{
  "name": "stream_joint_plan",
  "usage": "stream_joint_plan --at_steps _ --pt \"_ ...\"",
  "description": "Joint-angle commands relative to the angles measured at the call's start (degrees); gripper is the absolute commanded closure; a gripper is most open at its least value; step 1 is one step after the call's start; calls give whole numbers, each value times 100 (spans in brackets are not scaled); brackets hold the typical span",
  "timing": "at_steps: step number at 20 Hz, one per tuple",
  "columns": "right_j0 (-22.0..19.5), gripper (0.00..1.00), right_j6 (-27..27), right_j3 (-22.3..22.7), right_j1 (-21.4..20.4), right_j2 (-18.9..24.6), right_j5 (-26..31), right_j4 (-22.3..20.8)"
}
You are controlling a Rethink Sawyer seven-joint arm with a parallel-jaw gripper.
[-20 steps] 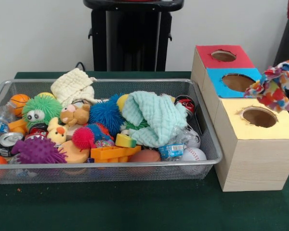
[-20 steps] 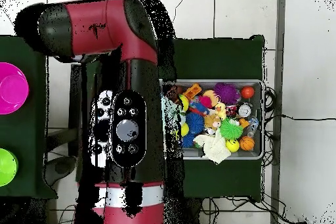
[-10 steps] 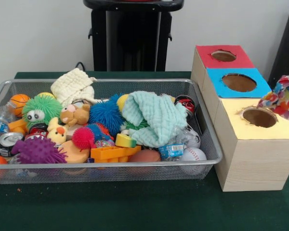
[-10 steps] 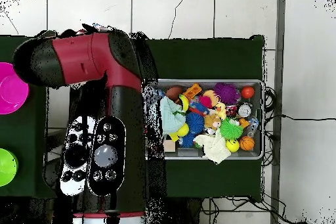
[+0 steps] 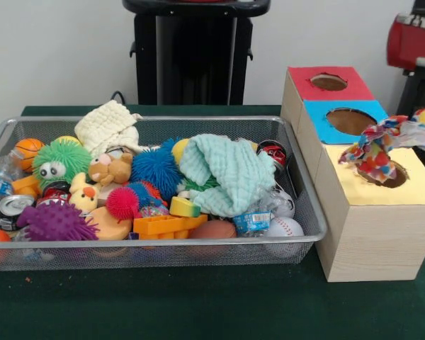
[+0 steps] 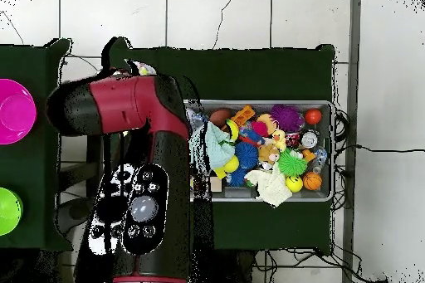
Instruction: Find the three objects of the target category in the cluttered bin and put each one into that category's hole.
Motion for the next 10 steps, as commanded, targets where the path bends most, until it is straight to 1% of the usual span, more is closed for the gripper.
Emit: stream_joint_plan --at_steps 1,4,10 --pt "-149 100 860 1444 58 225 -492 132" --pt "-89 100 1081 1450 110 245 -571 311" --pt "76 100 1363 1321 282 185 -527 609"
